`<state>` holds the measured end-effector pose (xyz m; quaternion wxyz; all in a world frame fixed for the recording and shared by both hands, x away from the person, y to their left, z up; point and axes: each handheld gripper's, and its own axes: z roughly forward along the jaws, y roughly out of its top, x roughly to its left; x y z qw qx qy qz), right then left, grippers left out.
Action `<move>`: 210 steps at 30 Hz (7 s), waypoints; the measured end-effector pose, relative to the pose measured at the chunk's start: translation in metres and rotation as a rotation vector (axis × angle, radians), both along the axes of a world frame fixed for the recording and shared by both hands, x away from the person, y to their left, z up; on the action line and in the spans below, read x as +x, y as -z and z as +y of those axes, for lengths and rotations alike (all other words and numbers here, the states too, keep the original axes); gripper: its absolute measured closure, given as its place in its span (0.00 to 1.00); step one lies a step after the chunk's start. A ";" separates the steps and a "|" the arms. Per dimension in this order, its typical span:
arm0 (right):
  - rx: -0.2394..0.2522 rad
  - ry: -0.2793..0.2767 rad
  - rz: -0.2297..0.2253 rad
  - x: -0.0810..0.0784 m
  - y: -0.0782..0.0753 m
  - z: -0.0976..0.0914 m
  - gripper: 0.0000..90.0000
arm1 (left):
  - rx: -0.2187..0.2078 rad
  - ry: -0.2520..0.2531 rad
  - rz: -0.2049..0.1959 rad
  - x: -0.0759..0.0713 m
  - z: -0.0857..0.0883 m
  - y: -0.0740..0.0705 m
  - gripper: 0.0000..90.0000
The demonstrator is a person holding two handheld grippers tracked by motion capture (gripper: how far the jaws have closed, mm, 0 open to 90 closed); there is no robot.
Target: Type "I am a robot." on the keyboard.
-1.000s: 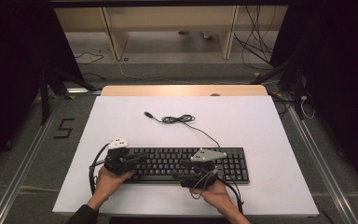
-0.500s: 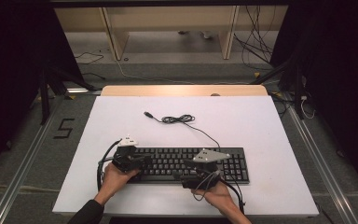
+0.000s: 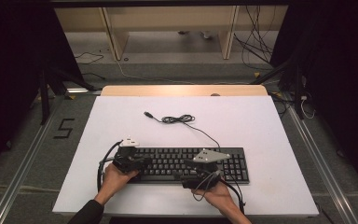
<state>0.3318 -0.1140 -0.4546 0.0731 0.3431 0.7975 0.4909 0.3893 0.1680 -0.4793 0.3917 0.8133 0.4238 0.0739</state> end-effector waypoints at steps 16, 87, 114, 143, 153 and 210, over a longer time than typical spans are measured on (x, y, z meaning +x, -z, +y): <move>-0.001 0.015 -0.002 0.003 0.001 -0.001 0.40 | -0.097 -0.023 -0.044 -0.009 0.012 -0.014 0.82; -0.198 0.093 0.073 0.054 0.027 0.032 1.00 | -0.214 -0.026 -0.109 -0.049 0.040 -0.016 0.34; -0.025 0.005 0.043 0.032 0.006 0.031 0.46 | -0.237 -0.037 -0.140 -0.053 0.043 -0.017 0.33; -0.060 -0.067 0.039 0.030 0.009 0.056 0.76 | -0.242 -0.043 -0.152 -0.056 0.045 -0.018 0.32; -0.097 -0.075 0.051 0.031 0.014 0.067 0.98 | -0.237 -0.042 -0.150 -0.056 0.045 -0.018 0.32; -0.039 0.025 0.045 0.045 -0.001 0.032 0.54 | -0.252 -0.050 -0.174 -0.056 0.048 -0.019 0.32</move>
